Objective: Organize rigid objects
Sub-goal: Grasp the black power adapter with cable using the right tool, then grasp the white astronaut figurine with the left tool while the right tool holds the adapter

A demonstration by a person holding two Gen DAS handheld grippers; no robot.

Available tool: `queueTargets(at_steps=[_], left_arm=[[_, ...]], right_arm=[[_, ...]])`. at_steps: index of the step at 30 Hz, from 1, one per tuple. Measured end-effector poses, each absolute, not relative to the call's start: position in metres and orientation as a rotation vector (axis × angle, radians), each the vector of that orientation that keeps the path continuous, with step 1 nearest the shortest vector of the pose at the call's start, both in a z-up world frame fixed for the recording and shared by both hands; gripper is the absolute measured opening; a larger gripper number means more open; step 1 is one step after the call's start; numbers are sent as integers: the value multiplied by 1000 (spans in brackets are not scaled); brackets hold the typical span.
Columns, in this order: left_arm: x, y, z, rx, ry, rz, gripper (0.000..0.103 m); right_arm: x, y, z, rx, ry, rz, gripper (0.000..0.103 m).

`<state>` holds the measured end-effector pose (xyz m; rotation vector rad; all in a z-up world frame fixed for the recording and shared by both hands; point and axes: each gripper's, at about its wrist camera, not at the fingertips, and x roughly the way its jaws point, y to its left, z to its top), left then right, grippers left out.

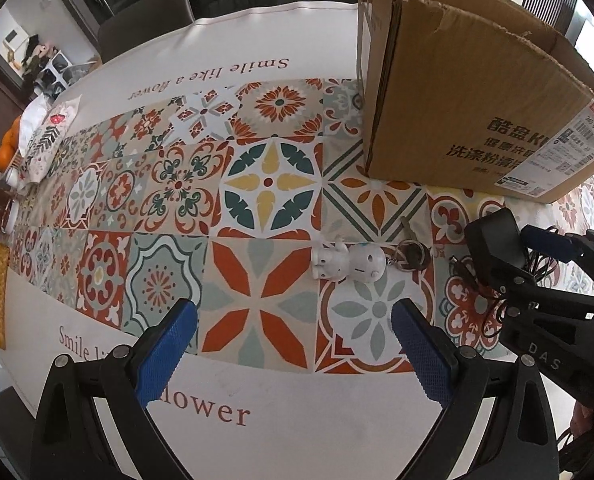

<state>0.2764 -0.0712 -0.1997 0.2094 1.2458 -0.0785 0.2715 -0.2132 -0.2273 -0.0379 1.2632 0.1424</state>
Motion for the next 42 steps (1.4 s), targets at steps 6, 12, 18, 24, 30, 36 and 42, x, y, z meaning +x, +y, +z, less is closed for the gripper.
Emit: queueTargets(at_steps=[6, 12, 18, 24, 30, 36, 42], left_arm=[[280, -73, -206, 210, 1259, -81, 99], [283, -73, -212, 205, 1266, -78, 99], [285, -68, -212, 179, 1262, -83, 99], [287, -67, -214, 174, 1268, -107, 99], [294, -71, -218, 151, 1271, -162, 99], [304, -83, -230, 164, 1275, -212, 97], [311, -88, -242, 167, 1292, -224, 85]], right_arm=[[276, -210, -237, -48, 1266, 141, 54], [280, -206, -246, -57, 1267, 128, 50], [284, -208, -246, -42, 1265, 94, 43], [289, -209, -247, -1, 1264, 71, 42], [279, -215, -240, 59, 1266, 70, 42], [275, -225, -240, 93, 1270, 51, 42], [275, -230, -242, 99, 1272, 50, 42]])
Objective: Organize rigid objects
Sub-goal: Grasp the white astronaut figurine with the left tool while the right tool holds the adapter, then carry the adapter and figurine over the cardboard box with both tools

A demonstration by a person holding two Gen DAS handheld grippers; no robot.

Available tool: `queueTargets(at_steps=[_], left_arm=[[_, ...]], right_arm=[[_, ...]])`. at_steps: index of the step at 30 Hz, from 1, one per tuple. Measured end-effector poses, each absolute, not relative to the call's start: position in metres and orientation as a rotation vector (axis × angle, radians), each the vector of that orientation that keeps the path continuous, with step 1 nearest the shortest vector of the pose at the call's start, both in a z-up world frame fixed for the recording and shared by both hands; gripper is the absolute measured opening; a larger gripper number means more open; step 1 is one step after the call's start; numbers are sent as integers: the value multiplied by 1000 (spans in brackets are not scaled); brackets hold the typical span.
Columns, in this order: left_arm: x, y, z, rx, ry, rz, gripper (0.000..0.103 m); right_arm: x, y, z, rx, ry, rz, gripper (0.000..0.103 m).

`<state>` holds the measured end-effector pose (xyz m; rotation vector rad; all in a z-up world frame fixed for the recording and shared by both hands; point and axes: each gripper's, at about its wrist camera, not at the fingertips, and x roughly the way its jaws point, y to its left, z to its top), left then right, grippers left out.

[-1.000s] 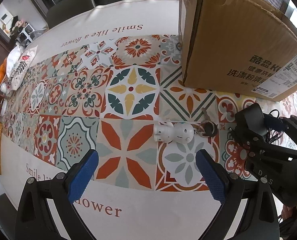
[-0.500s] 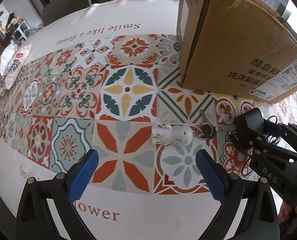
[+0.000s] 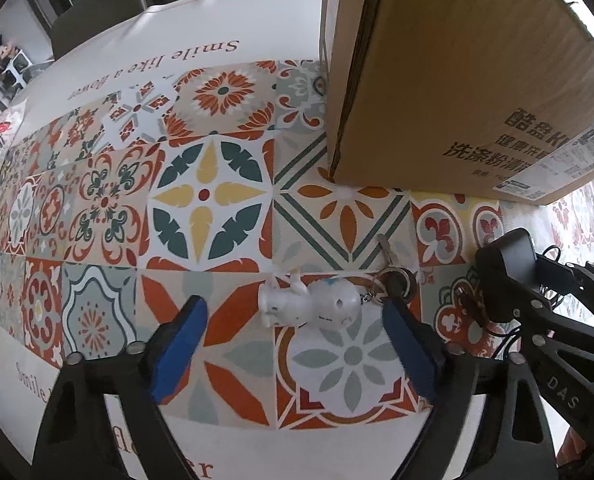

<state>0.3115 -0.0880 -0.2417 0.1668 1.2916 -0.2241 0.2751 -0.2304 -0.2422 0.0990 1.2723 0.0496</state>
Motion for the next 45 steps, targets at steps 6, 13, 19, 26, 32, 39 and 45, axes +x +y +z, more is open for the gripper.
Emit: queueTargets(at_steps=[6, 13, 19, 26, 32, 39, 45], left_arm=[[316, -87, -250, 150, 1311, -252, 65], [311, -92, -253, 150, 1287, -268, 53], [302, -90, -240, 154, 1248, -281, 53], [278, -86, -213, 170, 1205, -302, 53], [256, -94, -188, 176, 1164, -327, 53], [248, -98, -157, 162, 1098, -340, 53], [240, -98, -129, 159, 1037, -355, 53]], right_arm=[[274, -231, -244, 99, 1276, 49, 42], [272, -230, -245, 105, 1277, 51, 42], [262, -231, -240, 121, 1266, 51, 42], [241, -233, -225, 149, 1247, 49, 42], [225, -241, -205, 168, 1215, 40, 42], [210, -246, -176, 176, 1153, 41, 42], [198, -247, -149, 176, 1094, 49, 42]])
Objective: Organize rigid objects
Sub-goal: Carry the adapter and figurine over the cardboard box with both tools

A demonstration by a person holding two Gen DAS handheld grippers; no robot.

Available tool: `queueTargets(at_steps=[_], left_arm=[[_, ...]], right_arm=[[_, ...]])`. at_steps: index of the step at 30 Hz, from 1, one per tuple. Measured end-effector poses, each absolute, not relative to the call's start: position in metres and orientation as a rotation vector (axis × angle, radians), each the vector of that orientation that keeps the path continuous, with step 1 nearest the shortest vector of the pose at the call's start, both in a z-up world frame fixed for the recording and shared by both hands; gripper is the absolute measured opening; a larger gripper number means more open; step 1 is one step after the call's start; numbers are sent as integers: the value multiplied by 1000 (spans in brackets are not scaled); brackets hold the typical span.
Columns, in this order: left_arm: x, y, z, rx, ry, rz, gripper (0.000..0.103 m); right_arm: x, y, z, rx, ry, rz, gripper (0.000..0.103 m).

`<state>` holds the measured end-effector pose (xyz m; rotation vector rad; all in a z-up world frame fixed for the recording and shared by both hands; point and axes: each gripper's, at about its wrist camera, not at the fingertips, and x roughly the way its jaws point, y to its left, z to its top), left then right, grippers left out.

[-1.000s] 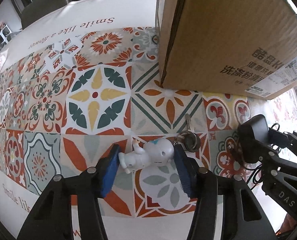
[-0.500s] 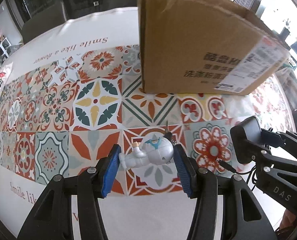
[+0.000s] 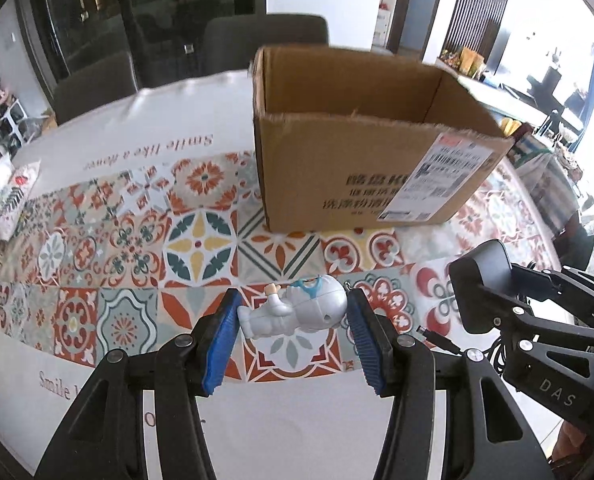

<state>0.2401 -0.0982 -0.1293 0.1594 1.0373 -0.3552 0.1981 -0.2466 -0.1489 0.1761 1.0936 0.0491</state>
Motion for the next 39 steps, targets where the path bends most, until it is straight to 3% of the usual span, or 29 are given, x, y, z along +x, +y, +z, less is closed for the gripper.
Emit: queueTargets(at_steps=[22, 39], left_arm=[[225, -109, -34, 159, 794, -413, 53], [254, -130, 16, 191, 663, -421, 53]], right_arm=[[166, -261, -45, 169, 816, 10, 42], [198, -277, 4, 122, 682, -61, 42]])
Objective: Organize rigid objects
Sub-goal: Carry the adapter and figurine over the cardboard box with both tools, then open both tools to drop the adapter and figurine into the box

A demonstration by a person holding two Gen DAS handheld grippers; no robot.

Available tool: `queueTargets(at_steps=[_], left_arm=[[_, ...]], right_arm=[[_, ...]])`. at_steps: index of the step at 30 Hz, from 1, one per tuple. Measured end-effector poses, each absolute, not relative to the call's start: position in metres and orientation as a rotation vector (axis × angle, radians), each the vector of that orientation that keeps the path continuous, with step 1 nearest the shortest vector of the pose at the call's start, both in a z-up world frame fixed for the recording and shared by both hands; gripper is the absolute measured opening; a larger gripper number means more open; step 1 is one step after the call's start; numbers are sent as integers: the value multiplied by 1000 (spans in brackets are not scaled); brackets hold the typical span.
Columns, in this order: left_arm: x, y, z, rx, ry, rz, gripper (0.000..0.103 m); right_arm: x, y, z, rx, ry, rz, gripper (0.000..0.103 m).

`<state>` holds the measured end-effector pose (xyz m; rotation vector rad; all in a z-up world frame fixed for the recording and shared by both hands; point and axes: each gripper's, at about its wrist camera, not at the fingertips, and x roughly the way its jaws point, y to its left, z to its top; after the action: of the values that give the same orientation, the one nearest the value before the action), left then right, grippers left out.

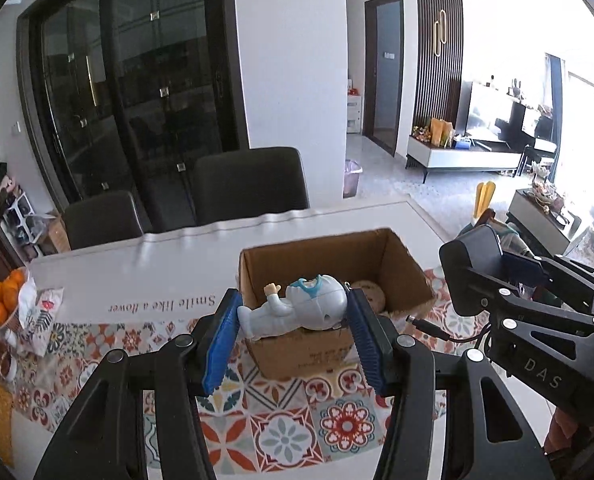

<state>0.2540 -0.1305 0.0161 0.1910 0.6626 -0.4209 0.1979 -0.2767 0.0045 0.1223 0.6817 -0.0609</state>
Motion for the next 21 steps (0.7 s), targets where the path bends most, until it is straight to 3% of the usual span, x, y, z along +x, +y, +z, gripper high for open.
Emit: queueTargets(at_steps=[21], left_arm=[[342, -162, -3, 218, 783, -419, 53]], right_arm=[[277, -295, 4, 70, 728, -73, 42]])
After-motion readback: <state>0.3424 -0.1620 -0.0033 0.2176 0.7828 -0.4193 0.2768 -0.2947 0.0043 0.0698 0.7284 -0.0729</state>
